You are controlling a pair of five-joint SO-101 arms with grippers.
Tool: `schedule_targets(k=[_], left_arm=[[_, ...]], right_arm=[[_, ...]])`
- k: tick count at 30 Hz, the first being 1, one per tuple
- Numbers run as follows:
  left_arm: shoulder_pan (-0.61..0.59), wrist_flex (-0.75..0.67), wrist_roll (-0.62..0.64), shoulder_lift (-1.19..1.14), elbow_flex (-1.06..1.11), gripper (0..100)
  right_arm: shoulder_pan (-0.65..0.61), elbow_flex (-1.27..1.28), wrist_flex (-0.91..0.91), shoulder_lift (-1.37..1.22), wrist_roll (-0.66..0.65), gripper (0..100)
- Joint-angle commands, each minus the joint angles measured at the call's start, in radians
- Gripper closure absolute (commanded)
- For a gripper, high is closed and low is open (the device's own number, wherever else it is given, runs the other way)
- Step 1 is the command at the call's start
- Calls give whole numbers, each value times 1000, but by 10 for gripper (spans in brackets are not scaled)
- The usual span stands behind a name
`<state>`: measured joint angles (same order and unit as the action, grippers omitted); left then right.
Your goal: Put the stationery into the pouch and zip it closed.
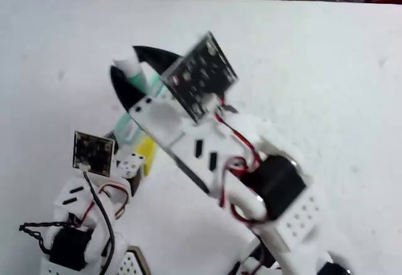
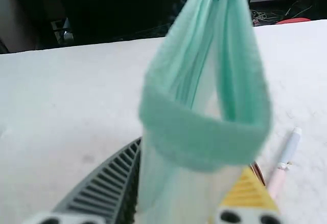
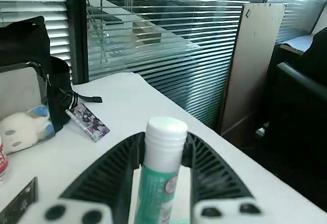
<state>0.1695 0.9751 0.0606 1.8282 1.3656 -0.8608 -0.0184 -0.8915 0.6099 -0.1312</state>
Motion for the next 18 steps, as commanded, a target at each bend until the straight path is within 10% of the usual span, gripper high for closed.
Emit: schedule_targets(k=[1,18], left_arm=[[7,6,11,-5,-49,808],[7,3,9,-5,-48,808]], right_arm=[[-7,3,42,-30,61,981],[45,531,512,142,69,981]])
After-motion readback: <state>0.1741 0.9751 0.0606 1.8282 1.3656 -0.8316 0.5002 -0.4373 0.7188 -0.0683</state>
